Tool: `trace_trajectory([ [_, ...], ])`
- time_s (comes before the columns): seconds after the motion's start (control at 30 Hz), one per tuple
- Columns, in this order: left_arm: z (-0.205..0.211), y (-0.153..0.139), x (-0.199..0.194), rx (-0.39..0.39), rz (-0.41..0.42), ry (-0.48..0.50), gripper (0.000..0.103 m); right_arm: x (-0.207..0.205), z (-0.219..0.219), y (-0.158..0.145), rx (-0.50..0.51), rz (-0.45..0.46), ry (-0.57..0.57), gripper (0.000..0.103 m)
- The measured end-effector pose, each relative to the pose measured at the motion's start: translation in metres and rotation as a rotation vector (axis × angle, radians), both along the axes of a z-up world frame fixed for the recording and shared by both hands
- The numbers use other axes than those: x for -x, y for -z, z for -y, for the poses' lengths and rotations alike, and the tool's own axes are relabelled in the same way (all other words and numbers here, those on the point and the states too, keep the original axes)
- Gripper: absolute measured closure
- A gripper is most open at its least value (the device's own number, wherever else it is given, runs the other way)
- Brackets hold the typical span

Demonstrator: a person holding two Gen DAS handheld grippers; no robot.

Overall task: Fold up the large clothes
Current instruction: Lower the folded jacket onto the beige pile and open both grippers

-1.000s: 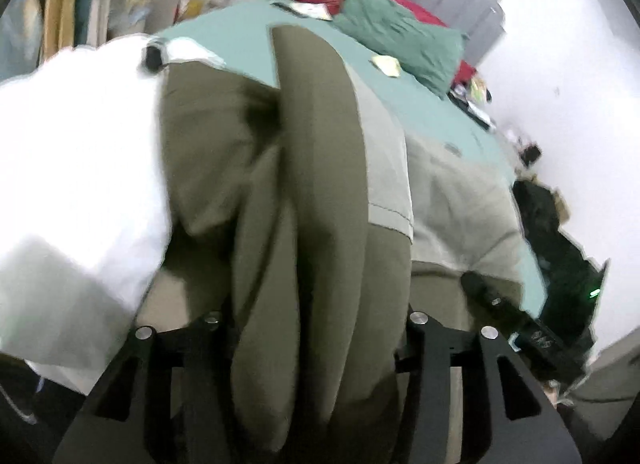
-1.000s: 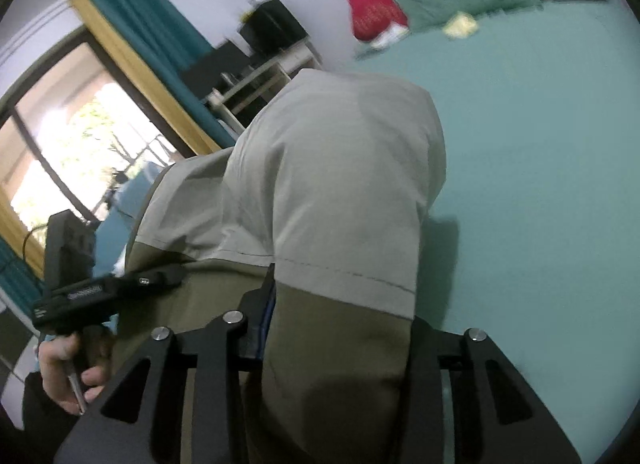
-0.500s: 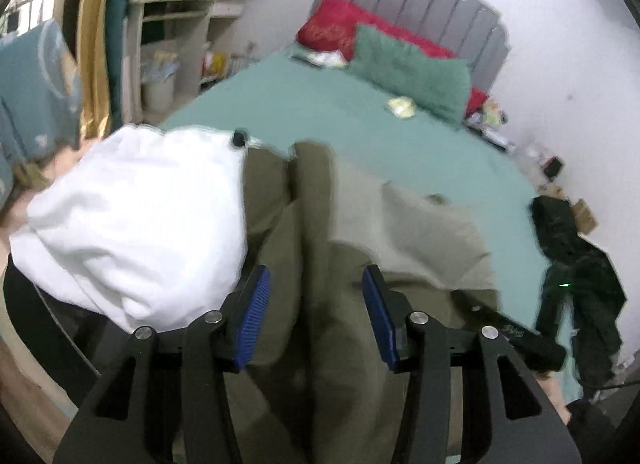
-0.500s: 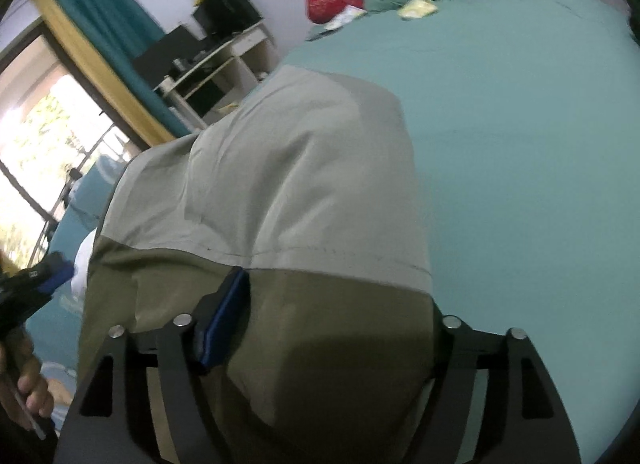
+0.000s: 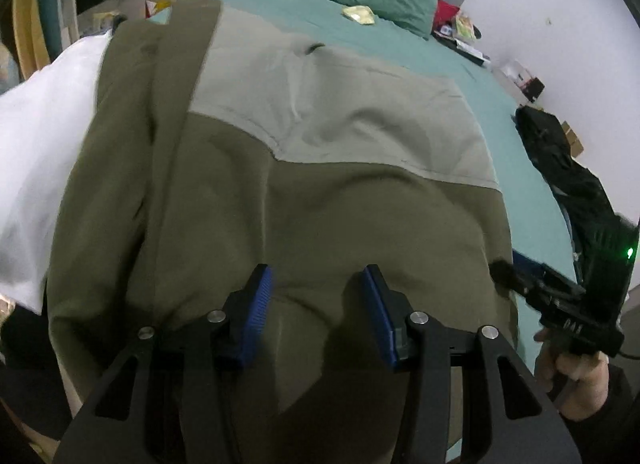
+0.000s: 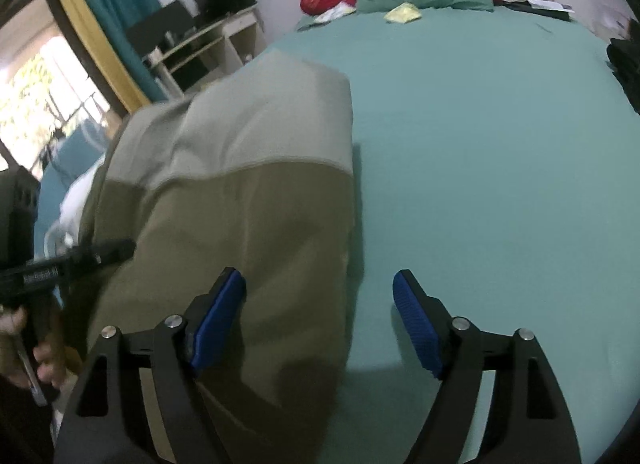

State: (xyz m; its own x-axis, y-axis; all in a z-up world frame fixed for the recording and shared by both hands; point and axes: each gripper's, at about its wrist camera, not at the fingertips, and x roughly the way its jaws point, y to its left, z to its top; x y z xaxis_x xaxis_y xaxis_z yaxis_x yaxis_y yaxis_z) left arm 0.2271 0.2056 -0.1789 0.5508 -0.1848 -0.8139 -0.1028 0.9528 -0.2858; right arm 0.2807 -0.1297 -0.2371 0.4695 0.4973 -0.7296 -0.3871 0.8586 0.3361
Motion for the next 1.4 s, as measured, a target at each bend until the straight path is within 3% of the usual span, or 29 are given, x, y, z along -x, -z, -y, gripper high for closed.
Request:
trace_trajectory([
  [0.3,0.007,-0.017,0.036,-0.058,0.014,-0.063,0.053,0.027,0.01,0.011,-0.034,-0.051,0.012,0.019],
  [0.57,0.027,-0.019,0.071,-0.02,0.073,-0.103,0.053,0.052,0.022,0.007,-0.028,-0.083,-0.003,0.019],
  [0.9,0.073,-0.022,0.115,-0.017,0.092,-0.067,0.053,0.09,0.049,0.006,-0.018,-0.116,0.015,0.019],
  [1.13,0.101,-0.029,0.134,-0.062,0.1,-0.05,0.053,0.114,0.082,-0.002,-0.026,-0.109,0.04,0.019],
  [1.2,0.113,-0.033,0.138,-0.085,0.11,-0.03,0.045,0.12,0.094,-0.006,-0.031,-0.102,0.055,0.019],
  [1.37,0.144,-0.045,0.145,-0.149,0.138,0.033,0.043,0.131,0.124,-0.019,-0.04,-0.084,0.093,0.019],
  [1.4,0.151,-0.048,0.146,-0.157,0.14,0.046,0.038,0.133,0.129,-0.021,-0.04,-0.079,0.099,0.019],
])
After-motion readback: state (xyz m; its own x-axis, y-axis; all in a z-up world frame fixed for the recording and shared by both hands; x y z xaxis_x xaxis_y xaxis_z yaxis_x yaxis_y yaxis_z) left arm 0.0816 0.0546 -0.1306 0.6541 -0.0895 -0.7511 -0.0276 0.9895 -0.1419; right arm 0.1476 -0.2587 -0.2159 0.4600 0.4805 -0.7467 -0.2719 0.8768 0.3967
